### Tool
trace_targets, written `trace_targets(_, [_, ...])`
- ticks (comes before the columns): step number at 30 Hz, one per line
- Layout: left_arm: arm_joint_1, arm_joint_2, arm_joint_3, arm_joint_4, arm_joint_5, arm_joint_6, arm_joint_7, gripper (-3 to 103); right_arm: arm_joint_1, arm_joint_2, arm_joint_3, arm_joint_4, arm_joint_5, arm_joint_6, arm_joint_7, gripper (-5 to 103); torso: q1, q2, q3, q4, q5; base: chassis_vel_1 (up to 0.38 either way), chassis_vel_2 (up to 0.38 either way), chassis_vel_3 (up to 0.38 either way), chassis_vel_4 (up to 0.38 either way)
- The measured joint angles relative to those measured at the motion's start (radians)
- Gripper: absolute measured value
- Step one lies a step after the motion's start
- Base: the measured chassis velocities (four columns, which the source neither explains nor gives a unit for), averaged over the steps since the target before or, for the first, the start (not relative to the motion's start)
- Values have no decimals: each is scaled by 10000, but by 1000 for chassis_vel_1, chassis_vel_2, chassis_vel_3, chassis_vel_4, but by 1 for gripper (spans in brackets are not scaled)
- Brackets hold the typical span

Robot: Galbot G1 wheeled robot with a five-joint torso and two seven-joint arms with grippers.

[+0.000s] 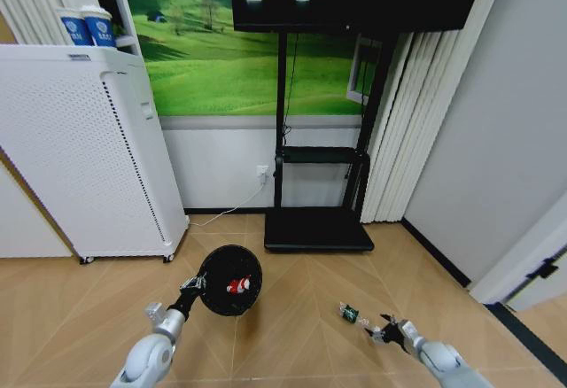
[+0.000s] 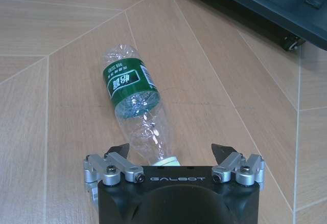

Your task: Pick up the trash bin and place the garbage on the floor into it.

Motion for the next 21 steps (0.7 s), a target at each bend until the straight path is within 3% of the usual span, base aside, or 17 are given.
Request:
trace_targets(4, [-4,56,-108,18,-23,-2,1,4,41,50,26,-120,-437,87,-97,90,0,0,0,2,0,0,0,0,0])
trace_targets(5, [2,59,-135,18,-35,-4,1,4,37,55,23,-139,-442,48,-101,82,0,0,0,2,1,0,0,0,0])
trace_targets(8, [26,58,-151,5,-67,-27,9,4,2,56,21,-136,-473,-72,-111,77,0,0,0,2,-3,0,0,0,0])
trace_targets(10, [54,60,-159,-81,-141,-28,11,4,-47,62,25,-133,-521,-125,-187,66,0,0,0,1,-1,0,0,0,0])
trace_targets(14, [62,84,-201,-104,-160,-29,3,4,-97,60,58,-81,-536,-139,-254,61,0,0,0,1,-1,0,0,0,0])
trace_targets(15, [70,95,-215,-107,-161,-29,-2,4,-112,55,74,-50,-535,-138,-294,49,0,0,0,1,-1,0,0,0,0])
trace_targets(18, [104,115,-261,-132,-161,-33,-5,4,-167,39,119,5,-511,-128,-350,49,0,0,0,3,-2,0,0,0,0])
trace_targets(19, [129,115,-280,-140,-161,-33,-4,4,-205,39,134,37,-499,-126,-363,33,0,0,0,3,-1,0,0,0,0])
trace_targets(21, [143,113,-287,-141,-153,-34,-3,4,-236,41,143,67,-494,-125,-366,33,0,0,0,2,-1,0,0,0,0])
